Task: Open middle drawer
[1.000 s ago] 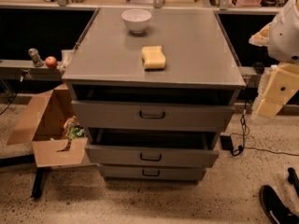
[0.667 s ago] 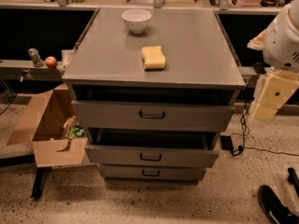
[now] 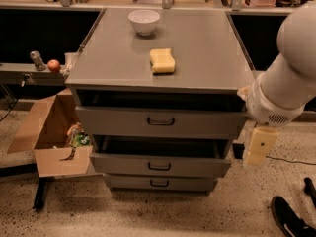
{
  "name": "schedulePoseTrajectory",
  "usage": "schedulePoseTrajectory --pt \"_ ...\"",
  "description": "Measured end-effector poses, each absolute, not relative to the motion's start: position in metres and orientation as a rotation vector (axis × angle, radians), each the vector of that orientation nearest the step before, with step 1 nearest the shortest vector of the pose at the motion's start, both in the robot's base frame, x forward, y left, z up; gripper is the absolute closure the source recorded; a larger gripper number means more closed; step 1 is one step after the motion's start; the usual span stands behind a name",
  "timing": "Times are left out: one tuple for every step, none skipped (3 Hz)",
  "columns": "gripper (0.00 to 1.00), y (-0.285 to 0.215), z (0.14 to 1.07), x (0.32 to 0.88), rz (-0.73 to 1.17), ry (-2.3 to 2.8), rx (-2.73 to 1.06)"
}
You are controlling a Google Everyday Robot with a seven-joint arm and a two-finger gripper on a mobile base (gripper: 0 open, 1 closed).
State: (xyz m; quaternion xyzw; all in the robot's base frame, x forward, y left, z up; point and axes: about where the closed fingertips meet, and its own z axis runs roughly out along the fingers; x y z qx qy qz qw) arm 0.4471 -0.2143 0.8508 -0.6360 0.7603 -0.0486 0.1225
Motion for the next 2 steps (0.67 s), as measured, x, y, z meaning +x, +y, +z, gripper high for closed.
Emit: schedulePoseTrajectory --pt "0.00 -0.202 0.782 0.442 -0.077 2.206 -1.918" --pt "0.00 -0.188 0.710 0.435 0.087 2.234 -1.936"
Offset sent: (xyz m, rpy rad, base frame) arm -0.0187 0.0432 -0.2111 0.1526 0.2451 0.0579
